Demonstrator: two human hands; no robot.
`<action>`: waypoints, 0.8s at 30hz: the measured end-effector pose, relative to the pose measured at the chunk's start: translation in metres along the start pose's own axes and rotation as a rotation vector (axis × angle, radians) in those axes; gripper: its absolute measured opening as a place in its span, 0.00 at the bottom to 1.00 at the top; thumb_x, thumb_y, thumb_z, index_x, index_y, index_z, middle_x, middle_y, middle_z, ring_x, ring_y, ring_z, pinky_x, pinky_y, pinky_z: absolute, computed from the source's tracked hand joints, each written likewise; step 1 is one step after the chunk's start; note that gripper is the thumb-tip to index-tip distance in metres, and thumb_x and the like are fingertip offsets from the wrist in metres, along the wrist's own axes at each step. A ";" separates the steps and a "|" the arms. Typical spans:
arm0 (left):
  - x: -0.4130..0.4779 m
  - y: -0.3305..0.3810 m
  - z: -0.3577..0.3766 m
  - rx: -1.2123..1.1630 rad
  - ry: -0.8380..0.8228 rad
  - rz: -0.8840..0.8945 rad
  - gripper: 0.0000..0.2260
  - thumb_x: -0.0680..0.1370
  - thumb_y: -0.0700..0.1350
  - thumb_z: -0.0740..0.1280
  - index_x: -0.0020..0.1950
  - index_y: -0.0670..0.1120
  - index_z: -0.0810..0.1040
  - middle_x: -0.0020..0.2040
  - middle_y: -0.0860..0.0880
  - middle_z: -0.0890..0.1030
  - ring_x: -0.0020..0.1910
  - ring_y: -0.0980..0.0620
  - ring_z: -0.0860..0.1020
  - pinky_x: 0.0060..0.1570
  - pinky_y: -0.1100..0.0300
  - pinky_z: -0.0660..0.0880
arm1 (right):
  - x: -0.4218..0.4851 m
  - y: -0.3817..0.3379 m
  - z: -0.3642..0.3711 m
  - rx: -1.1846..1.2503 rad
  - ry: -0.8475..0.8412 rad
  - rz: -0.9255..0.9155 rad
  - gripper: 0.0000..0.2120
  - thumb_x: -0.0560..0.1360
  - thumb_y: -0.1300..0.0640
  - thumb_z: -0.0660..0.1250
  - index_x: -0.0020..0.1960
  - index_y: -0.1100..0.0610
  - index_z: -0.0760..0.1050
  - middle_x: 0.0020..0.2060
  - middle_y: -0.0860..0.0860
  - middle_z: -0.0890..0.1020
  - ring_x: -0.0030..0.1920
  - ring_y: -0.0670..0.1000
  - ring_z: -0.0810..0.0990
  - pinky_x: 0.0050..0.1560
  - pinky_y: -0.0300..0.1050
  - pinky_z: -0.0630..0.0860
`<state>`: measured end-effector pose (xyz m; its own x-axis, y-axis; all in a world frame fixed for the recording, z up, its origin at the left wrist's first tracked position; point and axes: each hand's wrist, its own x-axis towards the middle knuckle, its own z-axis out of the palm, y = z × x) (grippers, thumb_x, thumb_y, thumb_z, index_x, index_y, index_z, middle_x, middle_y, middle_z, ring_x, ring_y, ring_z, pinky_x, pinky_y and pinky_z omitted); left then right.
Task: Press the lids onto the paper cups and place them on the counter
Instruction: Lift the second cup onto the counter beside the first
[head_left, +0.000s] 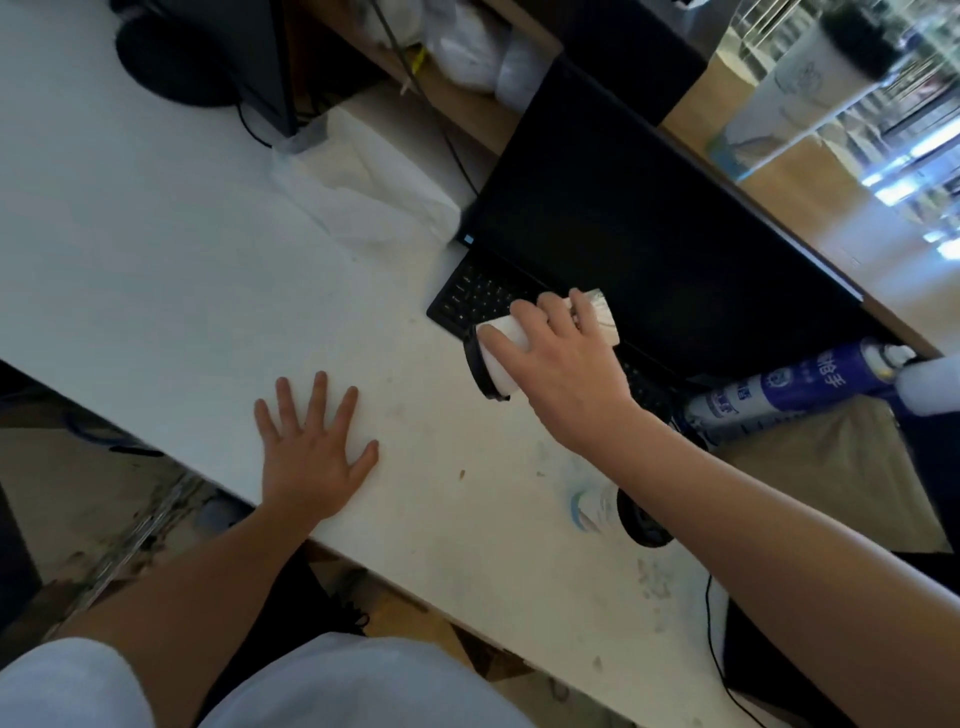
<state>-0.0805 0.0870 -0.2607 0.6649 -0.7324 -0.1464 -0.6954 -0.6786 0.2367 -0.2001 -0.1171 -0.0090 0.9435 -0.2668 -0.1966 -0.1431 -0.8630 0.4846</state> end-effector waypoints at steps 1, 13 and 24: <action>0.000 0.000 0.000 -0.003 0.007 -0.001 0.36 0.77 0.70 0.47 0.81 0.52 0.58 0.82 0.42 0.56 0.79 0.29 0.46 0.74 0.30 0.41 | 0.003 0.000 -0.010 -0.038 -0.032 -0.003 0.45 0.62 0.59 0.80 0.74 0.52 0.64 0.68 0.61 0.71 0.67 0.66 0.70 0.74 0.71 0.61; 0.001 -0.002 0.004 -0.004 0.033 -0.004 0.36 0.78 0.70 0.48 0.81 0.53 0.58 0.82 0.42 0.55 0.79 0.29 0.46 0.74 0.31 0.40 | 0.038 -0.037 -0.046 -0.335 -0.181 -0.082 0.31 0.75 0.55 0.69 0.74 0.58 0.62 0.71 0.63 0.67 0.73 0.68 0.64 0.76 0.72 0.54; 0.000 -0.002 0.004 -0.005 0.052 -0.006 0.36 0.78 0.70 0.48 0.81 0.53 0.58 0.82 0.42 0.54 0.79 0.30 0.44 0.75 0.31 0.39 | 0.036 -0.068 -0.026 -0.348 -0.283 -0.145 0.28 0.77 0.53 0.68 0.74 0.59 0.64 0.70 0.64 0.67 0.73 0.68 0.63 0.76 0.72 0.53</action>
<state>-0.0806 0.0884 -0.2650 0.6820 -0.7247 -0.0979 -0.6903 -0.6822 0.2409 -0.1489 -0.0571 -0.0268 0.8211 -0.3019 -0.4845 0.1388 -0.7177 0.6824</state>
